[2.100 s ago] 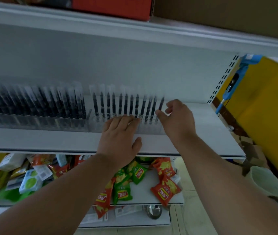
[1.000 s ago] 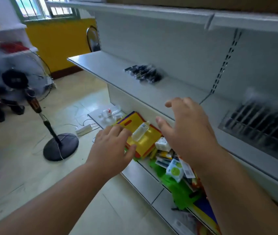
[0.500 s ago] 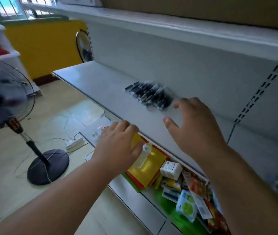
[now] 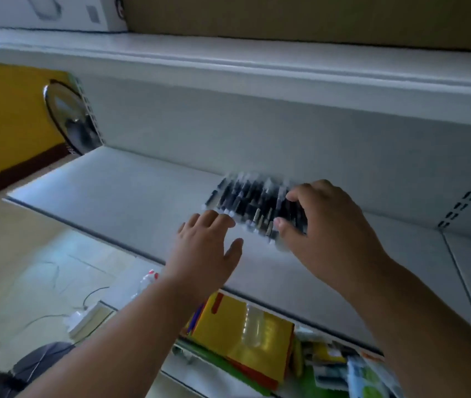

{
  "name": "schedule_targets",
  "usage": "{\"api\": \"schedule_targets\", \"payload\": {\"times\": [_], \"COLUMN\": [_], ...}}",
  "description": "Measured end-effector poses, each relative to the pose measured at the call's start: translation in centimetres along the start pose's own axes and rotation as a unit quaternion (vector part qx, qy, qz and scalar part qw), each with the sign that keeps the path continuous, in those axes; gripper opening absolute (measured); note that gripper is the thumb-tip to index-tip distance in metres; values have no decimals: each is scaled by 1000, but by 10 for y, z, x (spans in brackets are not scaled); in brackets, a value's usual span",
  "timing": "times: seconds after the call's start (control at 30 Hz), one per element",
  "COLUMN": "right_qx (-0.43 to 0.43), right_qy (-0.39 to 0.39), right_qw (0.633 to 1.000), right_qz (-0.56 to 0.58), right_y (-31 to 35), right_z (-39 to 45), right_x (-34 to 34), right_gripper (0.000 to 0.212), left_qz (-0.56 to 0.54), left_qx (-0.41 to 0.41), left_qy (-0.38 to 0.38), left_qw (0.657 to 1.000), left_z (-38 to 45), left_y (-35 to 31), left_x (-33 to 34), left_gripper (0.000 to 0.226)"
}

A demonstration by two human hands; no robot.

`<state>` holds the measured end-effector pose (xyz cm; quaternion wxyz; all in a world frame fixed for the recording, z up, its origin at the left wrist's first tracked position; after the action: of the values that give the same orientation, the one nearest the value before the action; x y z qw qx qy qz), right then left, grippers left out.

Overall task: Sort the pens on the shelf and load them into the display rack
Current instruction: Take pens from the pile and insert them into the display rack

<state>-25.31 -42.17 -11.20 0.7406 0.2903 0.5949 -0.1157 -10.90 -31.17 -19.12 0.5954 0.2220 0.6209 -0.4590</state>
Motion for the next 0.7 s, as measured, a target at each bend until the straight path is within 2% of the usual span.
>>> {"api": "schedule_targets", "payload": {"times": [0.17,0.3,0.53,0.7], "right_qx": [68,121,153,179], "right_qy": [-13,-16,-26,-39], "right_qw": [998,993,988,983], "right_qz": [-3,5,-7,10], "right_y": [21,33,43,36], "right_z": [32,49,66,69], "right_x": [21,32,36,37], "right_gripper": [39,40,37,38], "left_qz": [-33,-7,3,21], "left_qx": [23,38,30,16], "left_qy": [10,68,134,169], "left_qw": [999,997,990,985], "left_z": [60,90,133,139], "left_y": [55,74,81,88], "left_x": [-9,-3,13,13], "left_gripper": [32,44,57,42]}}
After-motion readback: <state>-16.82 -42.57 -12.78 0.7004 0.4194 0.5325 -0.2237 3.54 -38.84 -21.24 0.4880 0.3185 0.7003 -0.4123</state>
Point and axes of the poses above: each hand's wrist, its own z-axis towards the middle knuckle, its own x-axis out of the palm, y = z × x, the point moved 7 cm from there along z, towards the middle knuckle, and after that the axes turned 10 degrees about y, right-handed, at the moved point
